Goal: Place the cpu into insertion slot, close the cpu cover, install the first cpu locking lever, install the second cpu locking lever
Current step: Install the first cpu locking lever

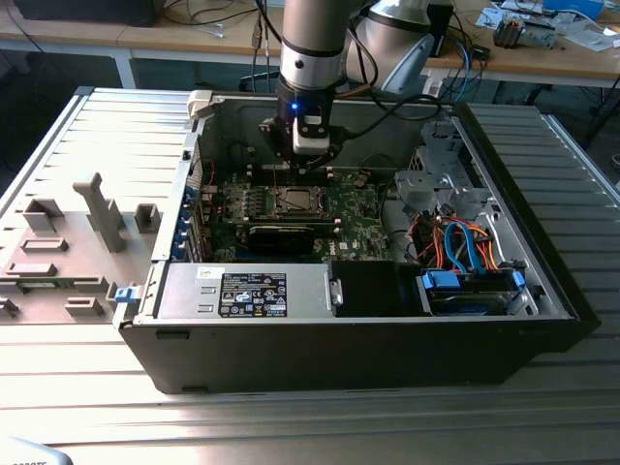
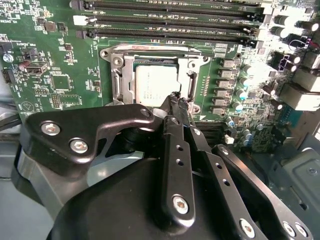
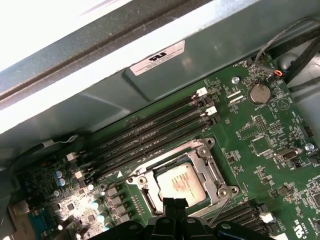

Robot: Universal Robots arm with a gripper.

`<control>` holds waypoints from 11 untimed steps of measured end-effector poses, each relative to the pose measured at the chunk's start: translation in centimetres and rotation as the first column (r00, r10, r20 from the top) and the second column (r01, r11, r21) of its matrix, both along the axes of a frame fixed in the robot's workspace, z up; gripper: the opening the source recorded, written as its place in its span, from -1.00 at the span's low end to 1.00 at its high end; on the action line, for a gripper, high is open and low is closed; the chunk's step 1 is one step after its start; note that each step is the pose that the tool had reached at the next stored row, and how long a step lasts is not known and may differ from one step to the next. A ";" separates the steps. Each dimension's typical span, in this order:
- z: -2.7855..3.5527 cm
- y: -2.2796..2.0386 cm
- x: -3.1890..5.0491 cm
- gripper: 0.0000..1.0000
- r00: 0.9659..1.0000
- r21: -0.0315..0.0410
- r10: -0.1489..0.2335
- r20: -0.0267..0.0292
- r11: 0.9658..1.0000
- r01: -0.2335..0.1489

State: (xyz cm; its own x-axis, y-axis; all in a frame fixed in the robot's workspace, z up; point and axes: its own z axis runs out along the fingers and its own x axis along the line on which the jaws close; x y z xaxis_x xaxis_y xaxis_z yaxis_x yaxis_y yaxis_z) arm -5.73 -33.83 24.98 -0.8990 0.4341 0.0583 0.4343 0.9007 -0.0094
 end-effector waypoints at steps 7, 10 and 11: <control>0.00 0.00 0.00 -0.79 1.000 0.000 0.029 0.000 1.000 -0.029; 0.00 0.00 0.00 -0.79 0.999 0.000 0.037 0.000 0.999 -0.037; 0.00 0.00 0.00 -0.79 0.999 0.000 0.041 0.000 0.999 -0.041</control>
